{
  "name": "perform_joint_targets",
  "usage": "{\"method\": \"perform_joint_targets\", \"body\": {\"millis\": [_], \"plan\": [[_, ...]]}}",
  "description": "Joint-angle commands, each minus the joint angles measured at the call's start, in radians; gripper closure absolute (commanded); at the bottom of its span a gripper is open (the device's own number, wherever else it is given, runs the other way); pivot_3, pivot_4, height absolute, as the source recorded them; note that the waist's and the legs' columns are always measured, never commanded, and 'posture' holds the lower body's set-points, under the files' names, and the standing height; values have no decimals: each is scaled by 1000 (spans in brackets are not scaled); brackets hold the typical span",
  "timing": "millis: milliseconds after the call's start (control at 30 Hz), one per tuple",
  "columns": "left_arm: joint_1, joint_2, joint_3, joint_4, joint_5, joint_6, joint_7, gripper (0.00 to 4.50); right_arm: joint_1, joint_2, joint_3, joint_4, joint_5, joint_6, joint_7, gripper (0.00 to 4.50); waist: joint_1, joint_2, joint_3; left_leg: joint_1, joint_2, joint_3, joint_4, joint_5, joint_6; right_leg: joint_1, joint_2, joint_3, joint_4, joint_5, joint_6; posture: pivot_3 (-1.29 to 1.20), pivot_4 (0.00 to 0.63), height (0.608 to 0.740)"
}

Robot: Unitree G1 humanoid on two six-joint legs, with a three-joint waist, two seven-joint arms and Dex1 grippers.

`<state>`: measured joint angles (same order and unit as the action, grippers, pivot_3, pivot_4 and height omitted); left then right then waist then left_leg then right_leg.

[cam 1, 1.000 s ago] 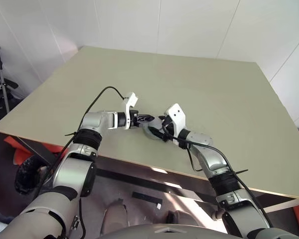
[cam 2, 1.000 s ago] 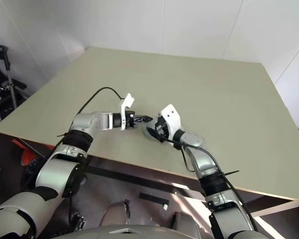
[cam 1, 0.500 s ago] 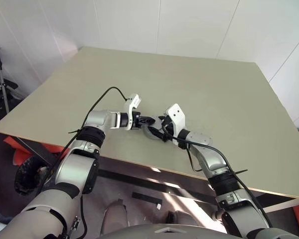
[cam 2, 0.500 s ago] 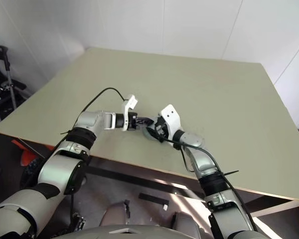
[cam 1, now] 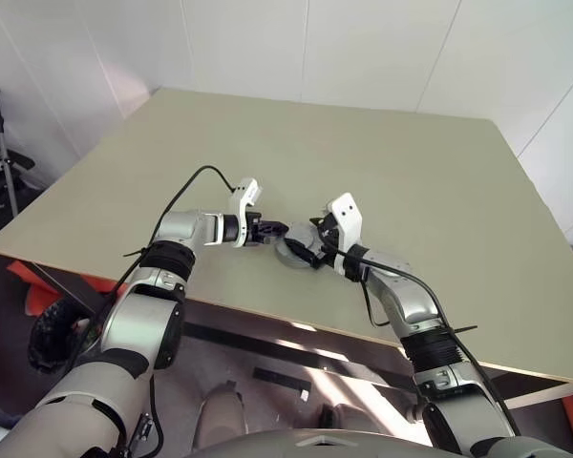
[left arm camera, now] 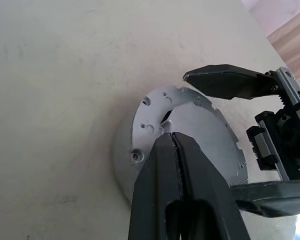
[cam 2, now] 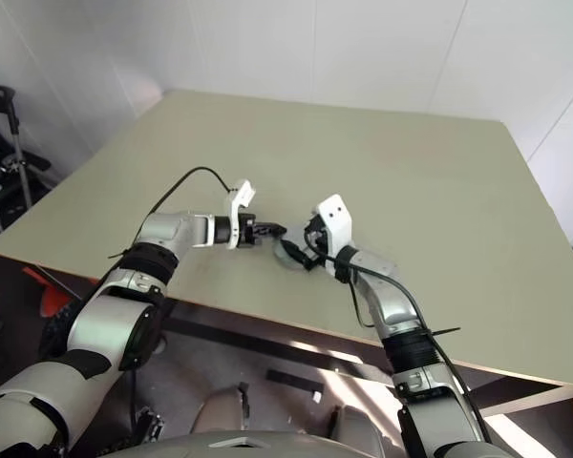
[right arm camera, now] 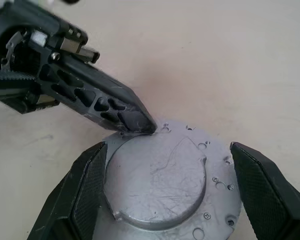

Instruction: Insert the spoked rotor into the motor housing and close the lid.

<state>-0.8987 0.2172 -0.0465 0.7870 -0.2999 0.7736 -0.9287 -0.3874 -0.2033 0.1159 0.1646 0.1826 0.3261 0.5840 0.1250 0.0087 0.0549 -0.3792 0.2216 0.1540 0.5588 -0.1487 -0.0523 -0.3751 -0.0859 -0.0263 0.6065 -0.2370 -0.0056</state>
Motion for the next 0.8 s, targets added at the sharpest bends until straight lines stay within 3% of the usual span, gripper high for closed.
{"method": "perform_joint_targets", "body": {"millis": [33, 400, 567, 700, 800], "plan": [[-21, 5, 9, -6, 1, -3, -7, 4500, -56, 9, -65, -80, 64, 31, -16, 42, 0, 0, 0, -1, 0, 0, 0, 0, 0, -1, 0, 0, 0, 0, 0, 0, 0, 740], [-17, -14, -4, -24, -6, 19, -33, 4500, -70, 19, -133, -124, 132, 129, -57, 42, 3, 0, 0, -1, -1, 0, -2, 0, 0, -1, 0, 0, -1, 0, 0, 0, 0, 740], [-19, -16, -5, -23, -3, 15, -34, 4500, -80, -4, -252, -137, 259, 351, -114, 42, 6, 0, 0, -1, -1, 0, -2, 0, 0, -1, -1, 0, -2, 0, 0, 0, 0, 740], [-18, -17, -7, -24, -3, 13, -38, 4500, -104, -57, -379, -119, 390, 657, -176, 42, 9, 0, 0, -1, -1, 0, -3, 1, -1, -1, -1, 0, -2, 0, 0, 0, 0, 740], [-18, -20, -7, -20, -2, 7, -39, 4500, -104, -102, -401, -141, 450, 872, -187, 42, 12, 1, 0, -1, -1, 0, -3, 2, -3, -1, -1, 0, -2, 0, 0, 0, 0, 740]]}}
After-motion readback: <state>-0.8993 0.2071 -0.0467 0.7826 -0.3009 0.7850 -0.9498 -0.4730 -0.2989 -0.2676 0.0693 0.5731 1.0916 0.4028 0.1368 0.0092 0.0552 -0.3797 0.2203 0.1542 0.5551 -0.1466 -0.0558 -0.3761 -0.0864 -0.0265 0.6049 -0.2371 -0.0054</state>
